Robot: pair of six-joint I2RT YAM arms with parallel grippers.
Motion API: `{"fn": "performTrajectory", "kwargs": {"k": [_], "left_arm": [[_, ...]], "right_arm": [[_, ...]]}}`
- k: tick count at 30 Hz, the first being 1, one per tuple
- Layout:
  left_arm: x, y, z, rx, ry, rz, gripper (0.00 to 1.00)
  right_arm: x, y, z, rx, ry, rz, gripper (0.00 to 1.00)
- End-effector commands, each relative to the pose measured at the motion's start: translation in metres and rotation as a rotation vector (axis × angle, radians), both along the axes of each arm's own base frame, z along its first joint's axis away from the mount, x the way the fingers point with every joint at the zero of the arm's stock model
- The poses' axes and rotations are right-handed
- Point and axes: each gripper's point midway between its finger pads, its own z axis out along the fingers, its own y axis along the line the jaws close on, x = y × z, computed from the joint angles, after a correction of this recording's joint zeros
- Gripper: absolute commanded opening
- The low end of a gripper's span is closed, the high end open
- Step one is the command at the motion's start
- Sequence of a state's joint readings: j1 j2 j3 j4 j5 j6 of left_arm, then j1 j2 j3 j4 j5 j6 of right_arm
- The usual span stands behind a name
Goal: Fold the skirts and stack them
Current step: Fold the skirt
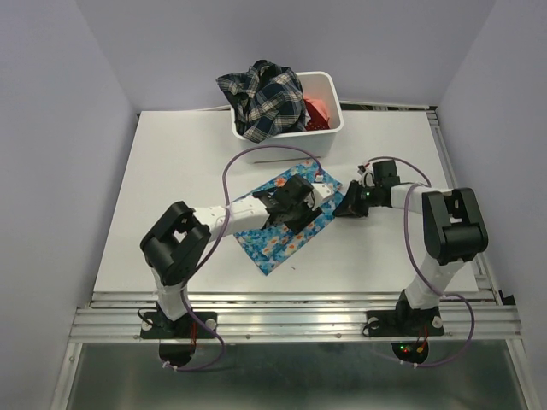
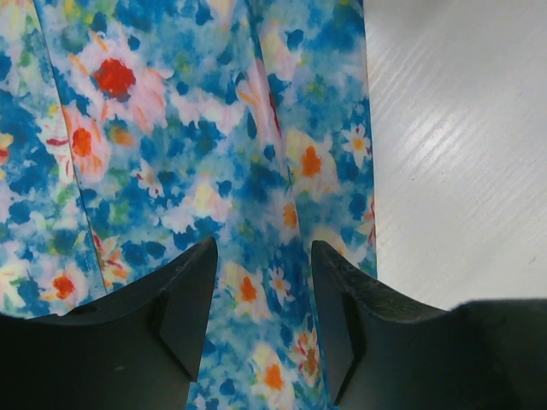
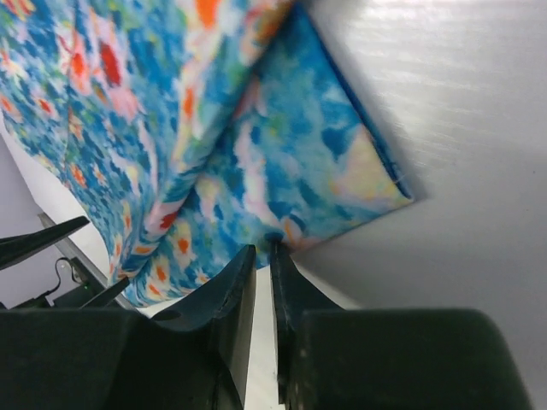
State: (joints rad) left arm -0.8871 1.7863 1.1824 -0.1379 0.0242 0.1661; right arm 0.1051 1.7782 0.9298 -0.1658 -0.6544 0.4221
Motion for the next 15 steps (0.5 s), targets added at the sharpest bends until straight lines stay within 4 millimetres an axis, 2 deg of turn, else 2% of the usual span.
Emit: {"fn": "performTrajectory", "kwargs": {"k": [1,4,9,12,15], "left_arm": [[0.007,-0.016,0.018,-0.032,-0.025,-0.008,0.59],[0.011,-0.021,0.015,-0.026,-0.022,-0.007,0.57],[0.012,-0.02,0.003,0.008,0.0,0.003,0.44],[0.014,-0.012,-0.006,0.053,-0.009,0.029,0.44],[0.011,-0.01,-0.011,0.061,0.005,0.024,0.48]], "right_arm": [[-0.002,0.0,-0.018,0.028,0.039,-0.041,0.17],[-0.008,-0.004,-0.035,0.002,0.081,-0.065,0.13],[-0.01,-0.007,-0.044,-0.013,0.104,-0.082,0.11],[-0.012,-0.007,-0.048,-0.013,0.122,-0.089,0.11],[-0.015,-0.008,-0.052,-0.017,0.136,-0.094,0.1]]}}
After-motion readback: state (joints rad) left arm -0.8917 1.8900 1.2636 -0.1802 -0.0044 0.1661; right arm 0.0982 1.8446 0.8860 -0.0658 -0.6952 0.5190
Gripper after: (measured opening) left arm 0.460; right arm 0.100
